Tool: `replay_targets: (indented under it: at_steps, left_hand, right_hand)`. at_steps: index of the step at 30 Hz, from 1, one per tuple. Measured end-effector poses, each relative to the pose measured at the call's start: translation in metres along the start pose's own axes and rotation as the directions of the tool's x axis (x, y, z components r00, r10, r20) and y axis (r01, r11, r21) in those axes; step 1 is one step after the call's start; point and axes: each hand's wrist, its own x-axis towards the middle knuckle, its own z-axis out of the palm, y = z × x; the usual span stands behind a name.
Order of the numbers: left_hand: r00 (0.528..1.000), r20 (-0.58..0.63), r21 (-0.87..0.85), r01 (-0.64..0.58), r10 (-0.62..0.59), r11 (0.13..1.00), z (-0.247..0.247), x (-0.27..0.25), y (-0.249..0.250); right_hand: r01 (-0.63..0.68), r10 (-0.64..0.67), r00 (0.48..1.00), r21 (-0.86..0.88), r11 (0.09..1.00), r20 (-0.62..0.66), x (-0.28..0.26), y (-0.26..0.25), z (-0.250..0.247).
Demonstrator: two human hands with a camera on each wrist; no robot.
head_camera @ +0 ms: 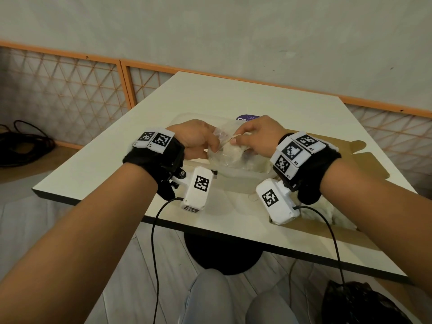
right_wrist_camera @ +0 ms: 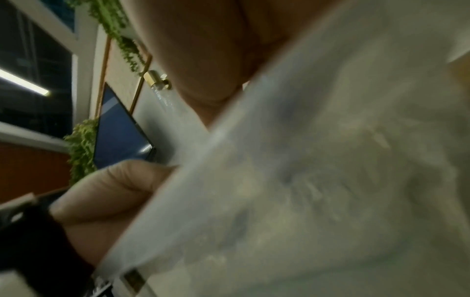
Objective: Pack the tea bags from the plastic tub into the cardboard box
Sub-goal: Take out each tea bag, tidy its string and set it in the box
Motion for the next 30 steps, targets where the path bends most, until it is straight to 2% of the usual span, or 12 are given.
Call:
replay_targets:
  at_steps: [8,11,14,17,19,22,25,30]
  left_hand:
    - [0.999,-0.009,0.038,0.039,-0.039,0.998,-0.002,0.003,-0.002]
    - [0.999,0.013,0.037,0.052,-0.053,0.998,-0.003,0.003,-0.004]
    - [1.0,-0.002,0.003,0.026,-0.026,1.0,-0.002,0.004,-0.003]
    - [1.0,-0.004,-0.027,0.006,-0.006,1.0,0.002,0.003,-0.001]
    - [1.0,-0.003,-0.023,0.005,-0.005,1.0,0.004,0.002,0.0]
    - [1.0,-0.007,-0.028,0.009,-0.009,1.0,0.005,0.0,0.001]
    - [1.0,-0.012,-0.062,-0.002,0.001,0.998,0.007,-0.003,0.003]
    - [0.999,-0.041,-0.185,-0.021,0.014,0.982,0.011,-0.003,0.003]
  right_hand:
    - [-0.016,0.051,0.99,0.246,0.969,-0.135,-0.002,0.008,-0.018]
    - [-0.034,0.077,0.987,0.277,0.96,-0.145,-0.003,0.007,-0.028]
    - [-0.041,0.062,0.991,0.179,0.983,-0.116,-0.005,0.007,-0.026]
    - [-0.054,0.054,0.999,-0.072,0.996,0.004,-0.006,0.006,-0.016]
    - [-0.027,0.044,0.997,-0.248,0.968,0.063,-0.005,0.005,-0.013]
    - [-0.01,0.04,0.996,-0.368,0.93,0.074,-0.005,0.002,-0.01]
    - [-0.008,0.037,0.996,-0.35,0.937,0.076,-0.007,-0.002,-0.006]
    - [-0.079,0.097,0.984,-0.123,0.989,0.151,-0.01,-0.001,-0.007]
